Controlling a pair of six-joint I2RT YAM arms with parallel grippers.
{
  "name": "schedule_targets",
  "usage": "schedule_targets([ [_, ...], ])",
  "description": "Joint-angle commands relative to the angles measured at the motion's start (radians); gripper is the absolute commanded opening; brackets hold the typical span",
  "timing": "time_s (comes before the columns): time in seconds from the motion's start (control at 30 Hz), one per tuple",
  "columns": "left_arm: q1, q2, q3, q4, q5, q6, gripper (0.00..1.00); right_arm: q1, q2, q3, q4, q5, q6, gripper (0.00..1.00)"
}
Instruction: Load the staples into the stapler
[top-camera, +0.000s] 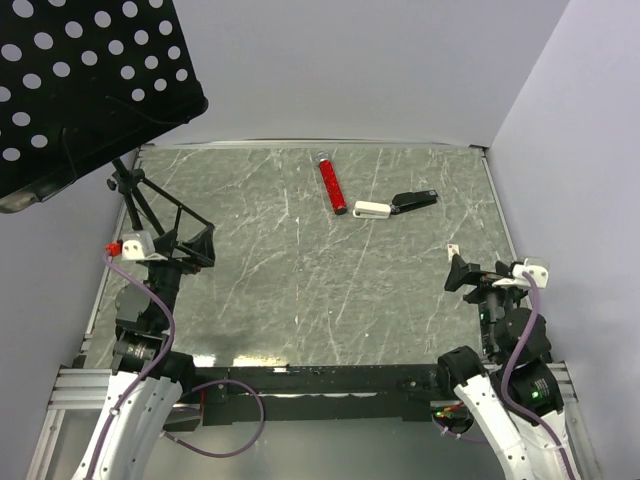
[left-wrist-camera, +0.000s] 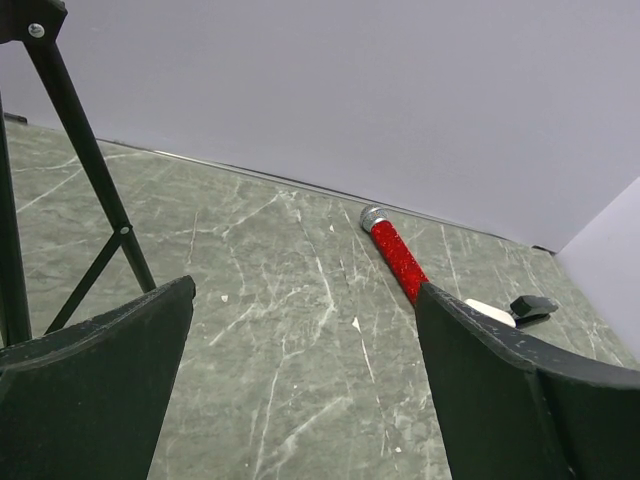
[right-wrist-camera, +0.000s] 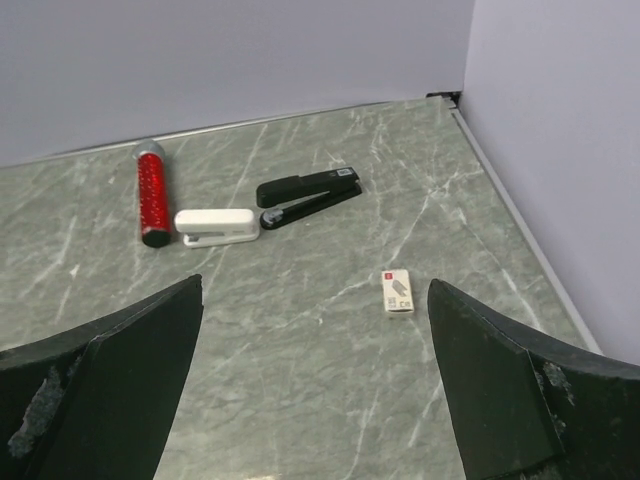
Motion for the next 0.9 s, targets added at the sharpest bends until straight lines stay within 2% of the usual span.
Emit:
schedule_targets([
  [0.0, -0.005, -0.025, 0.016, -0.001, -0.008, -0.012, 0.97, -0.004, 0.037, 0.048, -0.003, -0.04, 0.093, 1.0],
  [0.13, -0.011, -0.045, 0.042, -0.075, -0.013, -0.027, 0.97, -0.003, 0.129, 0.088, -0.038, -0.049, 0.222, 1.0],
  [0.23, -0.016, -0.055, 0.055, -0.106, -0.013, -0.038, 0.97, -0.003, 0.241, 0.123, -0.067, -0.068, 0.257, 1.0],
  [0.47, -0.031, -0.077, 0.078, -0.181, -0.014, -0.027, 0.97, -0.026, 0.604, 0.226, -0.193, -0.049, 0.377, 1.0],
  [0.57, -0.038, -0.091, 0.069, -0.172, -0.034, -0.026, 0.97, -0.096, 0.741, 0.266, -0.236, -0.106, 0.398, 1.0],
  [0.63, -0.042, -0.097, 0.065, -0.157, -0.036, -0.026, 0.97, -0.226, 0.833, 0.28, -0.244, -0.211, 0.4, 1.0],
  [0.7, -0.045, -0.106, 0.059, -0.146, -0.034, -0.024, 0.97, -0.334, 0.891, 0.3, -0.239, -0.252, 0.404, 1.0],
  [0.87, -0.064, -0.121, 0.047, -0.124, -0.045, -0.023, 0.97, -0.48, 1.118, 0.375, -0.19, -0.342, 0.369, 1.0],
])
